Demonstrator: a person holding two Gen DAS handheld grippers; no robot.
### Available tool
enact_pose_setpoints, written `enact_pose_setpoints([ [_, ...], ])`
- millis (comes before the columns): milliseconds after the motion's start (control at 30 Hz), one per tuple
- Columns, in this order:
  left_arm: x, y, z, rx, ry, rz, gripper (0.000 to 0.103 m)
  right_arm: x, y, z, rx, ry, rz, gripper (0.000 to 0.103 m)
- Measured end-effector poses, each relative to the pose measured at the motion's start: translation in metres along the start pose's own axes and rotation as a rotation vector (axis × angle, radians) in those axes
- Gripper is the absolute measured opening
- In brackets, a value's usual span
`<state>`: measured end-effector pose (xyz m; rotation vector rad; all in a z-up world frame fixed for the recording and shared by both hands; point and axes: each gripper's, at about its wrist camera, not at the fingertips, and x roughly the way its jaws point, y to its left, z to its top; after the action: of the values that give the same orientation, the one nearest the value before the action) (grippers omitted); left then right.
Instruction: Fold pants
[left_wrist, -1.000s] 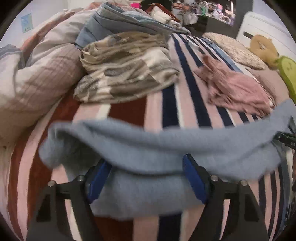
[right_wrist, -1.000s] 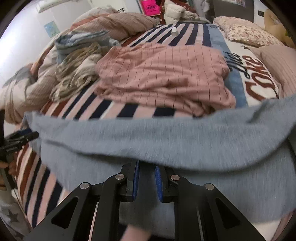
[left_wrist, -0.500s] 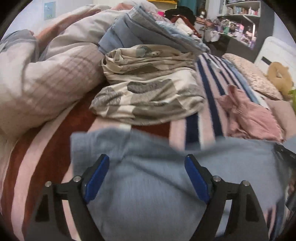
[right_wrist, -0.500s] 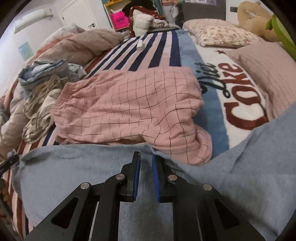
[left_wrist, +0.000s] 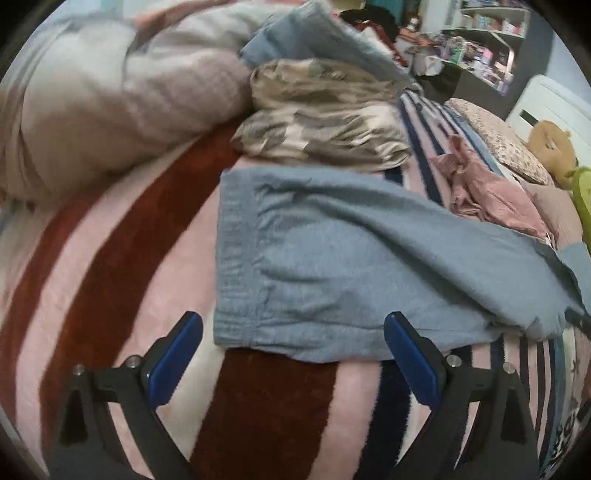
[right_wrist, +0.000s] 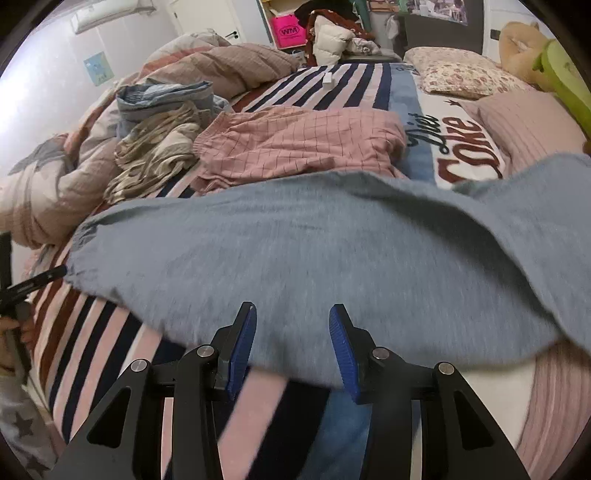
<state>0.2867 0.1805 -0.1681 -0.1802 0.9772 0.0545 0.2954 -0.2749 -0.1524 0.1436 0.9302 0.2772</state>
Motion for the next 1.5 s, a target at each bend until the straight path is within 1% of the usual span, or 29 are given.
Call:
enact_pose_setpoints([
  [33, 0.007, 0.006, -0.001, -0.051, 0.030, -0.024, 0.097, -0.003, -0.002, -0.003, 0.002, -0.002, 0.002, 0.036],
  [67, 0.011, 0.009, -0.003, -0.092, 0.050, -0.066, 0.097, -0.006, -0.004, -0.007, 0.005, -0.003, 0.006, 0.036],
  [100, 0.014, 0.012, -0.006, -0.133, 0.063, -0.106, 0.097, -0.009, -0.006, -0.011, 0.012, -0.004, 0.007, 0.036],
  [133, 0.016, 0.013, -0.008, -0.157, 0.065, -0.124, 0.097, -0.012, -0.008, -0.013, 0.018, -0.006, 0.009, 0.036],
  [200, 0.022, 0.011, -0.008, -0.171, 0.078, -0.125, 0.097, -0.017, -0.011, -0.019, 0.025, -0.010, 0.012, 0.036],
  [300, 0.028, 0.010, -0.007, -0.249, 0.105, -0.150, 0.097, -0.021, -0.015, -0.025, 0.046, -0.017, 0.015, 0.036],
  [333, 0.026, 0.010, -0.008, -0.272, 0.110, -0.175, 0.097, -0.021, -0.017, -0.026, 0.054, -0.016, 0.020, 0.036],
  [367, 0.024, 0.009, -0.010, -0.294, 0.122, -0.217, 0.097, -0.020, -0.018, -0.027, 0.065, -0.013, 0.026, 0.036],
  [433, 0.019, 0.003, -0.018, -0.325, 0.156, -0.325, 0.097, -0.019, -0.018, -0.030, 0.065, -0.009, 0.034, 0.036],
  [500, 0.021, -0.007, -0.017, -0.327, 0.171, -0.363, 0.099, -0.017, -0.017, -0.030, 0.060, -0.011, 0.037, 0.036],
  [567, 0.027, -0.013, -0.012, -0.317, 0.160, -0.342, 0.100, -0.014, -0.016, -0.029, 0.066, -0.014, 0.048, 0.036],
  [633, 0.038, -0.012, -0.004, -0.356, 0.133, -0.319, 0.100, -0.012, -0.015, -0.028, 0.075, -0.018, 0.061, 0.036],
  [700, 0.045, -0.010, 0.004, -0.408, 0.079, -0.292, 0.100, -0.011, -0.013, -0.028, 0.075, -0.020, 0.067, 0.036],
  [733, 0.046, -0.008, 0.008, -0.429, 0.050, -0.275, 0.098, -0.011, -0.012, -0.028, 0.074, -0.022, 0.070, 0.036],
  [767, 0.047, -0.007, 0.011, -0.439, 0.032, -0.251, 0.092, -0.011, -0.012, -0.028, 0.075, -0.027, 0.075, 0.036],
  [800, 0.047, -0.008, 0.014, -0.443, 0.019, -0.207, 0.064, -0.012, -0.011, -0.028, 0.078, -0.030, 0.081, 0.036],
  [833, 0.045, -0.007, 0.016, -0.433, 0.008, -0.150, 0.032, -0.012, -0.011, -0.028, 0.079, -0.031, 0.084, 0.036],
  [867, 0.045, -0.002, 0.015, -0.430, 0.008, -0.157, 0.026, -0.013, -0.011, -0.028, 0.081, -0.034, 0.086, 0.036],
  [900, 0.045, 0.000, 0.014, -0.434, 0.007, -0.180, 0.016, -0.014, -0.012, -0.028, 0.083, -0.039, 0.087, 0.036],
  [933, 0.044, 0.002, 0.013, -0.427, 0.004, -0.175, 0.013, -0.014, -0.013, -0.029, 0.086, -0.040, 0.086, 0.036],
  [1033, 0.026, 0.004, 0.012, -0.345, -0.056, -0.116, 0.011, -0.013, -0.017, -0.031, 0.101, -0.037, 0.080, 0.036],
  [1100, 0.012, 0.013, 0.009, -0.298, -0.084, -0.085, 0.011, -0.015, -0.020, -0.033, 0.115, -0.034, 0.076, 0.037],
  [1200, -0.010, 0.045, 0.002, -0.309, -0.137, -0.015, 0.010, -0.022, -0.022, -0.038, 0.112, -0.032, 0.068, 0.037],
  [1333, -0.034, 0.106, -0.010, -0.383, -0.172, 0.078, 0.009, -0.034, -0.023, -0.045, 0.108, -0.030, 0.054, 0.037],
  [1367, -0.037, 0.117, -0.014, -0.392, -0.170, 0.104, 0.009, -0.035, -0.023, -0.046, 0.106, -0.027, 0.053, 0.037],
  [1400, -0.037, 0.125, -0.015, -0.383, -0.151, 0.118, 0.011, -0.037, -0.021, -0.047, 0.101, -0.020, 0.051, 0.037],
  [1433, -0.034, 0.130, -0.016, -0.362, -0.117, 0.110, 0.018, -0.038, -0.019, -0.048, 0.091, -0.015, 0.040, 0.037],
  [1467, -0.032, 0.131, -0.017, -0.338, -0.090, 0.119, 0.022, -0.039, -0.016, -0.049, 0.075, -0.013, 0.023, 0.037],
  [1500, -0.031, 0.128, -0.018, -0.306, -0.070, 0.146, 0.029, -0.039, -0.014, -0.048, 0.055, -0.013, 0.004, 0.037],
])
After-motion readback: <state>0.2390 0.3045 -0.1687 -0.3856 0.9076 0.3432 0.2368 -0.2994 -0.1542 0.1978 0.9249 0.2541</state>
